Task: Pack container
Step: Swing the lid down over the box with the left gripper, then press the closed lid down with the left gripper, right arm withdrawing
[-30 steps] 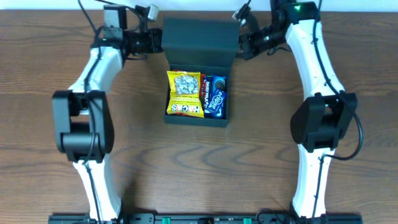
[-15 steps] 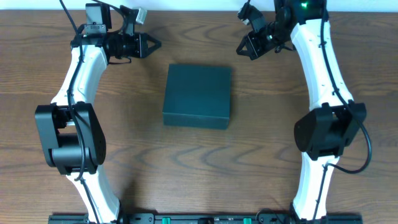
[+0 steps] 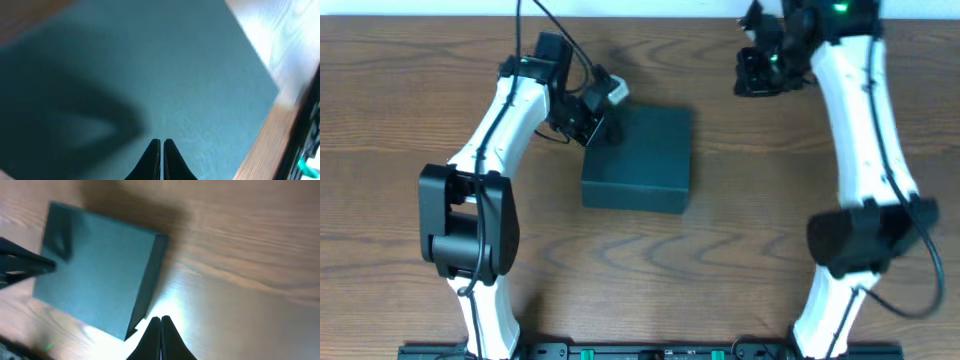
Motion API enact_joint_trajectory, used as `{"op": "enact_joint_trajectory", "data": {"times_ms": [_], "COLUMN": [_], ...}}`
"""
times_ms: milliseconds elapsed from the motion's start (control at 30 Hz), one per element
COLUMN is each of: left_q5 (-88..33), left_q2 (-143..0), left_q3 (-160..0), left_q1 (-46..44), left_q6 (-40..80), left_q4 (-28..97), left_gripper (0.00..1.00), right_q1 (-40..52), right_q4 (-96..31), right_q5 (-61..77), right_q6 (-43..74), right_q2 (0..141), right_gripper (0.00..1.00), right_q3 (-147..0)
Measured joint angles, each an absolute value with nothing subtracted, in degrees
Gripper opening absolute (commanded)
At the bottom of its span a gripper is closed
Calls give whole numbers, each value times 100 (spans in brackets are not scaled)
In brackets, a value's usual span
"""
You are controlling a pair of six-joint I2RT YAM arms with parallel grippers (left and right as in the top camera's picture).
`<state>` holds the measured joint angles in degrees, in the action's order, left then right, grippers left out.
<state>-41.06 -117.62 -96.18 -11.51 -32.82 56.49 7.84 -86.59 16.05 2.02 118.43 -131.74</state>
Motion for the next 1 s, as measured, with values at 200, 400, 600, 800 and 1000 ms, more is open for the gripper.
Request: {"op": "enact_joint_trajectory", "data": {"times_ms": [200, 400, 600, 800, 1000], "left_q5": [-3618, -3046, -2777, -2762, -2742], "left_q2": [-11710, -11566, -11524, -11518, -11518], "left_q3": [-9264, -9172, -9161, -9157, -9157], "left_q1": [-1271, -1660, -1791, -1806, -1813], "left_q6": [-3610, -3649, -3592, -3514, -3406], "left_q4": [5649, 5572, 5531, 5513, 5513], "left_gripper": [6, 6, 6, 6, 6], "right_q1": [856, 998, 1542, 2265, 3199], "right_q4": [-9207, -9496, -7975, -4416, -1704], "right_q5": [956, 760, 731, 1656, 2071], "right_q6": [486, 565, 650, 993, 1905], "right_q2": [10814, 10630, 8739, 6101, 6351], "right_gripper": [2, 2, 2, 2, 2], "right_q3": [-13183, -12641, -9832, -5509, -3168]}}
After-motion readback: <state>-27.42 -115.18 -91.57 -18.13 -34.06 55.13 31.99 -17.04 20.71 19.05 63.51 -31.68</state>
